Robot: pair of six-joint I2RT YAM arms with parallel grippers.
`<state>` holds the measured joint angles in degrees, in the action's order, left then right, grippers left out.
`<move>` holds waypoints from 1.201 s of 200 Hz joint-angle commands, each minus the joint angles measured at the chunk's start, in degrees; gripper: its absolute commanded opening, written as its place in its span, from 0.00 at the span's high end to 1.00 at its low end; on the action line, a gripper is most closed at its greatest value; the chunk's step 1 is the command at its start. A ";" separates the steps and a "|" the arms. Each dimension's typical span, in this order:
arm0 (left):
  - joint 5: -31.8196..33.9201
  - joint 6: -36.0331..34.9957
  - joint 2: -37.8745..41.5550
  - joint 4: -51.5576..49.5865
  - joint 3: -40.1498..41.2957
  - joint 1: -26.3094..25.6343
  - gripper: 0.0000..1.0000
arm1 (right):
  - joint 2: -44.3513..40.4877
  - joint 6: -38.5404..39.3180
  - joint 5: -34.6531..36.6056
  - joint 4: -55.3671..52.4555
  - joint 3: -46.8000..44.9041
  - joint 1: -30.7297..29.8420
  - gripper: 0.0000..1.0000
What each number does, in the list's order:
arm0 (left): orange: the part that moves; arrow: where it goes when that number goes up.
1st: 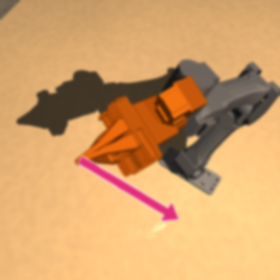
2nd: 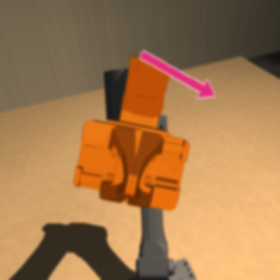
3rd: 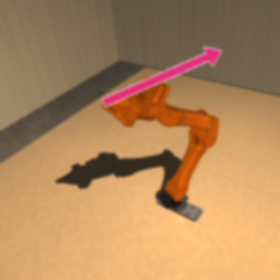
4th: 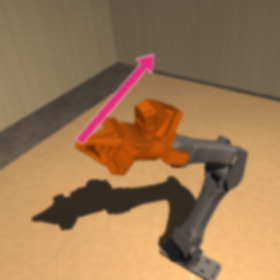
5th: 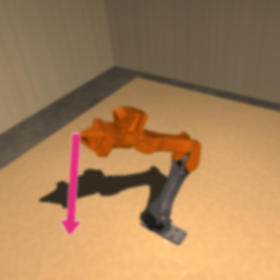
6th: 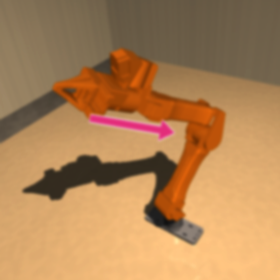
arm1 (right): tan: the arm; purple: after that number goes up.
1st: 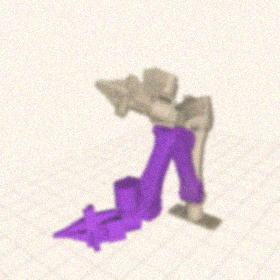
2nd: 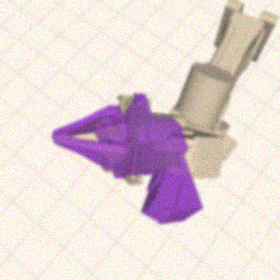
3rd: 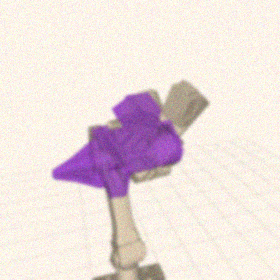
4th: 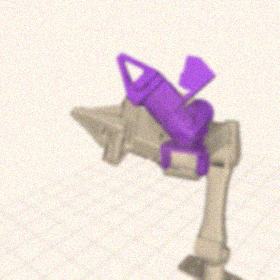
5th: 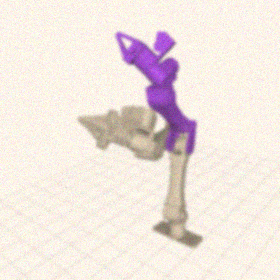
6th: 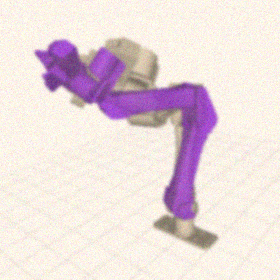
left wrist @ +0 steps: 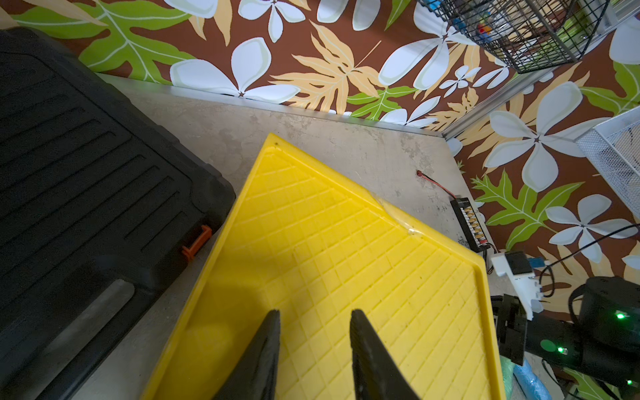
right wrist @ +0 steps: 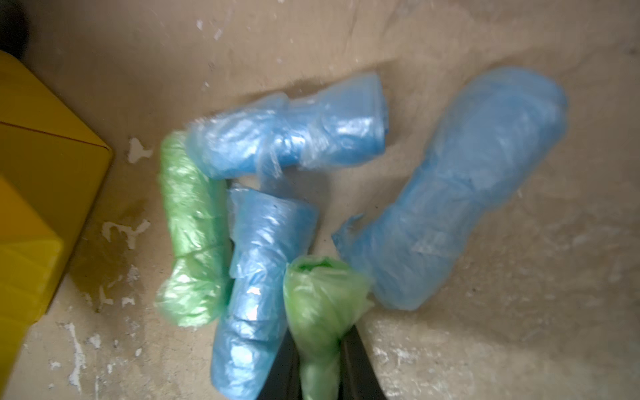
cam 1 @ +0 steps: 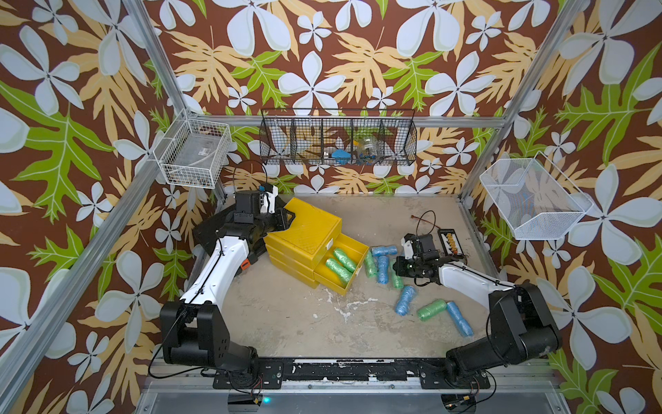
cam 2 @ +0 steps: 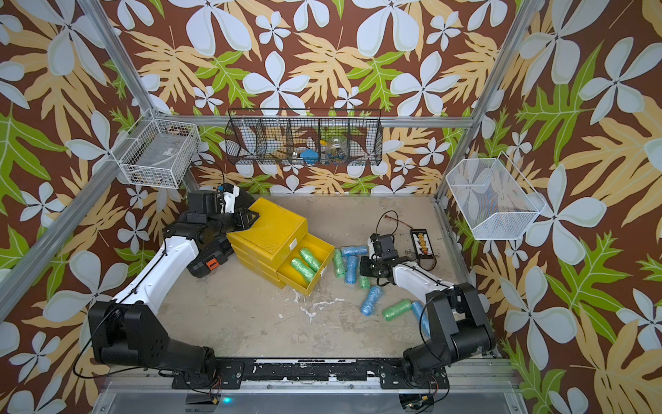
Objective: Sort the rolls of trash bags by color and place them into the drawer
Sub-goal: Pick up the roll of trash bags from the center of the board, then place the roll of trash bags in the drawer.
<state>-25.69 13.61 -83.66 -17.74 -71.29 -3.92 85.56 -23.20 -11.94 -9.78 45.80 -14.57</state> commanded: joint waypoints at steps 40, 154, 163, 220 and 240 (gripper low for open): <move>0.54 -0.12 -0.25 -2.83 0.09 0.06 0.63 | -7.53 5.07 -2.18 -3.29 8.57 -1.73 0.89; 0.61 0.15 -0.20 -2.75 0.09 0.10 0.63 | 0.74 15.56 -0.34 -1.89 25.86 -18.15 0.88; 0.53 0.28 -0.21 -2.75 0.06 0.06 0.63 | 2.12 16.63 0.39 -1.83 27.00 -19.34 0.88; 0.31 0.23 -0.30 -2.74 0.01 0.06 0.63 | 8.84 21.98 4.98 -1.44 30.51 -21.47 0.88; 0.33 0.28 -0.32 -2.69 0.09 0.06 0.63 | 9.86 23.08 5.17 -0.29 29.62 -21.53 0.88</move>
<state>-25.71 13.67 -83.68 -17.69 -71.29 -3.92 94.56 -2.92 -8.73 -12.10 75.90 -35.92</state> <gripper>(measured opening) 0.375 0.179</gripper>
